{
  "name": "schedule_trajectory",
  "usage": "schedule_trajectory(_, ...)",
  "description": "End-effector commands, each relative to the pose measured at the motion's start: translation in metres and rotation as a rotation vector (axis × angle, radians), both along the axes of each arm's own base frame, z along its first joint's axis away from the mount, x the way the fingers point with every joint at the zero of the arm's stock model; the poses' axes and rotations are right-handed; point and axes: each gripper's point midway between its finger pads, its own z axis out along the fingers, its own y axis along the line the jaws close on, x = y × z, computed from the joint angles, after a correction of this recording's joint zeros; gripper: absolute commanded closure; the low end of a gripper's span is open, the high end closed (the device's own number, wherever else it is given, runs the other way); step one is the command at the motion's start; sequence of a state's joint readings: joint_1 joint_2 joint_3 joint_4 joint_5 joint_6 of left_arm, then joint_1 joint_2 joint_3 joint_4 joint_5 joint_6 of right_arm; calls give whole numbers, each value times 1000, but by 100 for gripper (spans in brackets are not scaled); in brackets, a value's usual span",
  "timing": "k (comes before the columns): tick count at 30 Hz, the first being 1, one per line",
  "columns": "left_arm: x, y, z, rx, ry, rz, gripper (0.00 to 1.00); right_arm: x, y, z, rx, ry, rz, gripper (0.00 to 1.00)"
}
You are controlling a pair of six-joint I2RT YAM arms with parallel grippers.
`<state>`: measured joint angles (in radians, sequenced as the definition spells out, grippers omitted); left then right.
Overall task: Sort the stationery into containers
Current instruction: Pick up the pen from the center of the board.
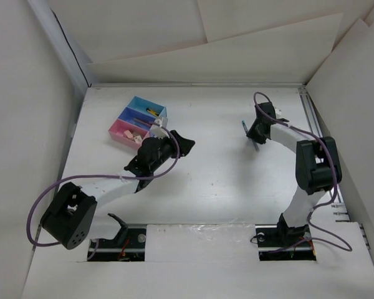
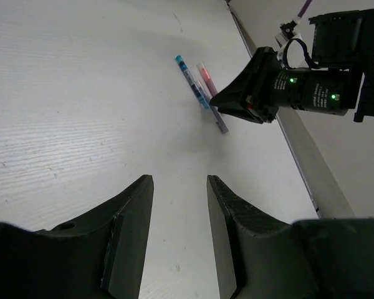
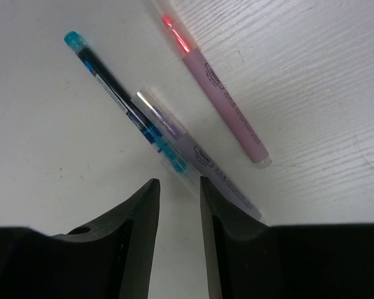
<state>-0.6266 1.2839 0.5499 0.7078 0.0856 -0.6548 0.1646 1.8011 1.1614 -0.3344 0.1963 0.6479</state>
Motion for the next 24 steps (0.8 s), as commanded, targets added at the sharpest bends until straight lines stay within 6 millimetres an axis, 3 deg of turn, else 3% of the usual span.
schedule_trajectory(1,-6,-5,30,-54,-87,-45,63,9,-7,6,-32,-6,-18,62)
schedule_trajectory(14,-6,-5,32,-59,-94,-45,63,1,15,-4,-11,44,78,53)
schedule_trajectory(19,-5,-3,30,-52,-86,-36,63,-3,38,-4,-3,58,147,62)
schedule_trajectory(24,-4,-2,27,-46,-79,-27,63,-5,45,-5,-13,66,164,66)
